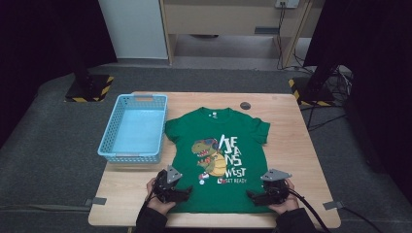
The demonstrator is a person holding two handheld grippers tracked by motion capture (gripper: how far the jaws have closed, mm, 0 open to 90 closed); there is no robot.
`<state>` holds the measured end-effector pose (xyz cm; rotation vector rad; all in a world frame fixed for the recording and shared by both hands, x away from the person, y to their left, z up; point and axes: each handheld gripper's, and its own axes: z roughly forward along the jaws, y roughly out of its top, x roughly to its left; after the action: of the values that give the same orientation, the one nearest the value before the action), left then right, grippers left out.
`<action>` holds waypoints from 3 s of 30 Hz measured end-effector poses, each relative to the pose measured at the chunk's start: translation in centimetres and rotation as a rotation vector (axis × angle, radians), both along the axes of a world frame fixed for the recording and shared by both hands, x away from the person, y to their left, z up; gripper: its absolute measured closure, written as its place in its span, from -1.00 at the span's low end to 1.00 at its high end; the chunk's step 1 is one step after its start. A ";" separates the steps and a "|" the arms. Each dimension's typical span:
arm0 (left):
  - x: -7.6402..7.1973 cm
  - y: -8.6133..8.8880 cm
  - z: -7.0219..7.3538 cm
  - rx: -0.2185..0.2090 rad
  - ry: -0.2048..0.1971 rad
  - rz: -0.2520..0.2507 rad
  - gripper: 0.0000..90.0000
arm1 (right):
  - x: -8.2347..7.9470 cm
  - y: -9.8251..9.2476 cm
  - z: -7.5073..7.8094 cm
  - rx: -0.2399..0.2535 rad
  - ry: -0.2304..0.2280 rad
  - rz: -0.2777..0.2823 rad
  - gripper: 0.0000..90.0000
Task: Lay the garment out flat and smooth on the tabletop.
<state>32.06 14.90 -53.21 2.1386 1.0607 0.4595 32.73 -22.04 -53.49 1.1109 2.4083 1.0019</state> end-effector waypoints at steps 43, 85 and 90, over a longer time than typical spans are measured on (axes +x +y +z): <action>-2.8 7.8 0.6 -0.096 -0.069 0.154 -0.69 | 0.7 -2.0 0.5 0.050 -0.014 -0.142 -0.87; -3.6 11.6 0.7 -0.096 -0.129 0.242 -0.75 | 1.3 -5.3 0.8 0.069 -0.022 -0.236 -0.87; -3.7 12.0 0.7 -0.090 -0.130 0.255 -0.75 | 1.4 -5.8 0.8 0.072 -0.023 -0.252 -0.87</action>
<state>28.38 26.92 -52.53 1.8766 1.2603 0.6484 34.17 -27.87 -52.66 1.3789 2.1607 1.0164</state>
